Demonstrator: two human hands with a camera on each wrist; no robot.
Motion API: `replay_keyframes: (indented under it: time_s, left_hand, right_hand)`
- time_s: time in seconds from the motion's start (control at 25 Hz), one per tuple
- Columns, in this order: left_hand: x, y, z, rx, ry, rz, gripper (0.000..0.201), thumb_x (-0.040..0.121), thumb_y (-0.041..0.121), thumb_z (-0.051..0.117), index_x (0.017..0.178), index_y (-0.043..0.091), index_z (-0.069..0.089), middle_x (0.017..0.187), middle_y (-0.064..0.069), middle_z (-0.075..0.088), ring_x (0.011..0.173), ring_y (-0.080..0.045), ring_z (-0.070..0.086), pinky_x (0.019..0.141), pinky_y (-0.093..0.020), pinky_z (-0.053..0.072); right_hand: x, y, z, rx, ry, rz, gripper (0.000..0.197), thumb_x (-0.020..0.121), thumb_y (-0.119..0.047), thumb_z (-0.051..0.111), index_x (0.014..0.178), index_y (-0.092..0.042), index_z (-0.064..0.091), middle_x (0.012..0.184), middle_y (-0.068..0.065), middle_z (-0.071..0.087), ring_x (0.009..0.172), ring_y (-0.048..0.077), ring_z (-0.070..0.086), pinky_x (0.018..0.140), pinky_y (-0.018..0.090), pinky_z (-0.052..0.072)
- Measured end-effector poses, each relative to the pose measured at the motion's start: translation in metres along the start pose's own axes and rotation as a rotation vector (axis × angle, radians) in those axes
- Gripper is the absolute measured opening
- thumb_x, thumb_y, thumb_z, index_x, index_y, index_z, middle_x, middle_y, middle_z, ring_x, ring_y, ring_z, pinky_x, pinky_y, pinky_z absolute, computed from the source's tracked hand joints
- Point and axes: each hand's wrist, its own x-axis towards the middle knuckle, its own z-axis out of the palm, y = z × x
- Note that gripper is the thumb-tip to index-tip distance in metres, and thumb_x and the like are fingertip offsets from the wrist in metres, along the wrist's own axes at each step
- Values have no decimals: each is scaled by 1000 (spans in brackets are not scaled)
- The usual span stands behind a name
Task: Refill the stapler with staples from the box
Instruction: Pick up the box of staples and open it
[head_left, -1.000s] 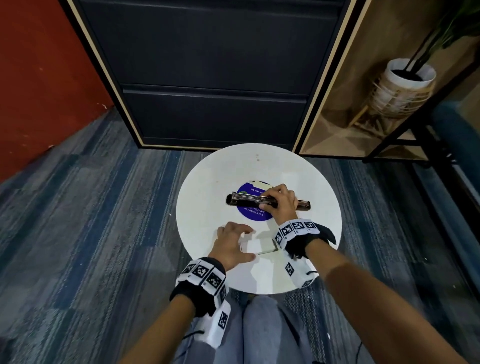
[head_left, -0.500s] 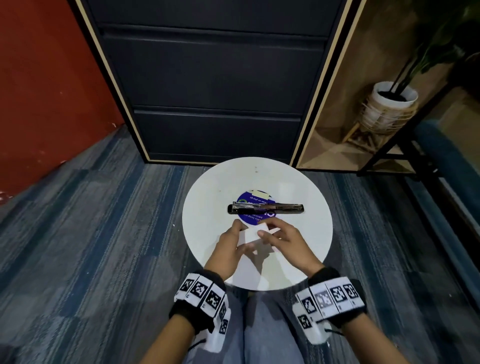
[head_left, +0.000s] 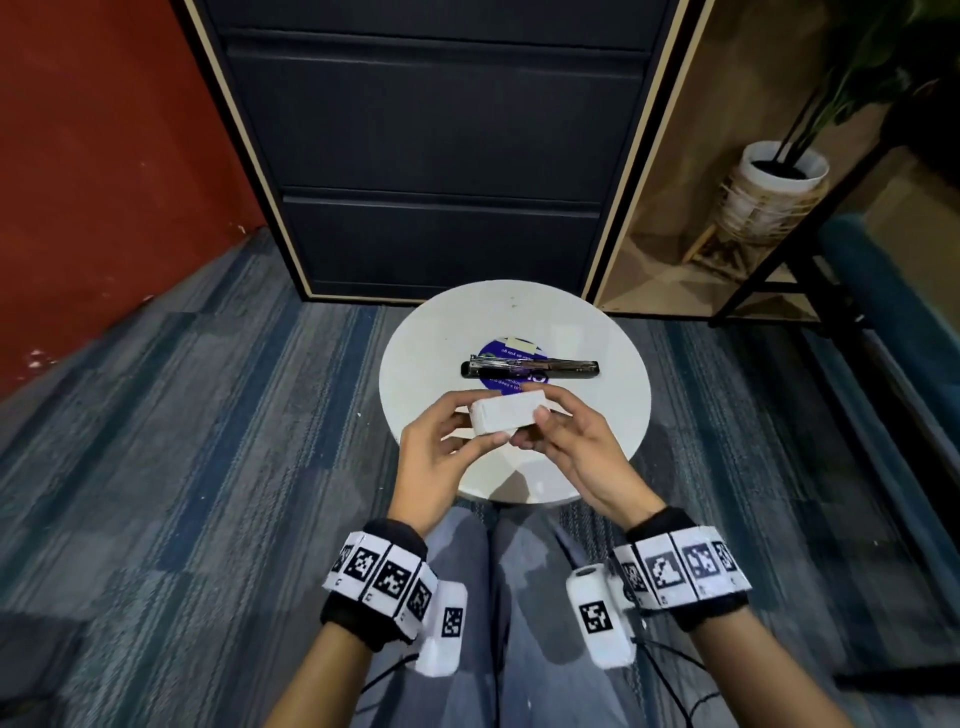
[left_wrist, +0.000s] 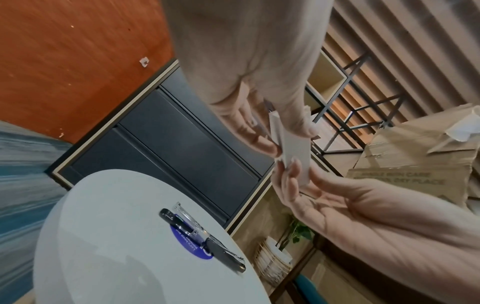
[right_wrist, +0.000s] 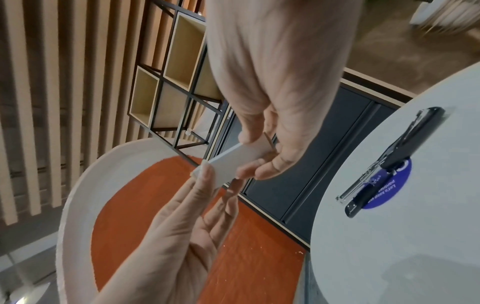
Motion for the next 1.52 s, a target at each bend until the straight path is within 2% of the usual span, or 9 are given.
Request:
replay_keyframes:
  time_s: [0.16,0.36,0.52,0.6,0.8,1.0,1.24,1.4,1.52]
  left_hand:
    - [-2,8,1,47,88,52,36,72,6,80,104,12,63,104,0,72,88,-13,72,80,-32,58]
    - [0,14,1,94,106,50,35,69,11,83,95,16,60,97,4,73,80,-18,74,77,-33,60]
    - [6,18,-2,138,-60,49,36,73,8,80,95,14,52,109,-10,70,88,-26,72,76,-39,60]
    - [9,20,-5,181,-127,52,36,74,9,79,94,13,49,110,-10,69,89,-27,71,75,-39,60]
    - [12,22,-4,214,-92,94,38,71,12,82,87,25,51,107,-10,71,82,-24,74,71,-36,62]
    - [15,21,-2,194,-31,89,40,67,8,84,91,9,52,105,-10,74,77,-23,76,69,-31,63]
    - [21,21,-8,201,-205,51,35,72,1,80,87,5,48,110,-5,71,85,-21,76,71,-32,62]
    - [28,17,-13,98,-247,1,29,79,3,74,80,19,50,112,-17,69,76,-19,68,72,-32,55]
    - [28,12,-10,-17,-256,-54,12,91,6,58,87,17,54,94,1,68,79,-13,66,80,-27,58]
  right_hand:
    - [-2,1,5,153,-14,35,53,64,-38,76,108,-16,60,80,5,74,71,16,70,74,23,58]
    - [0,1,6,228,-15,95,47,66,-30,69,109,-13,59,80,8,75,70,15,70,72,21,58]
    - [2,4,3,225,18,121,44,72,-27,64,113,-15,57,82,7,74,71,13,69,73,21,58]
    - [3,4,3,226,41,131,30,86,-20,55,115,-14,55,82,5,74,70,13,70,73,21,58]
    - [5,3,3,236,71,143,25,98,-7,39,119,-12,53,76,7,73,68,13,71,71,21,59]
    - [7,2,3,217,79,138,23,98,-9,40,114,-16,56,78,5,74,69,12,71,74,22,58]
    - [10,5,2,242,89,146,31,82,-18,53,113,-15,57,84,4,73,67,13,69,75,24,58]
    - [13,7,4,346,150,215,21,98,-7,37,108,-13,55,74,9,73,60,14,69,66,23,59]
    - [15,4,5,423,181,261,29,100,-2,30,101,-14,57,68,6,73,56,14,67,61,22,59]
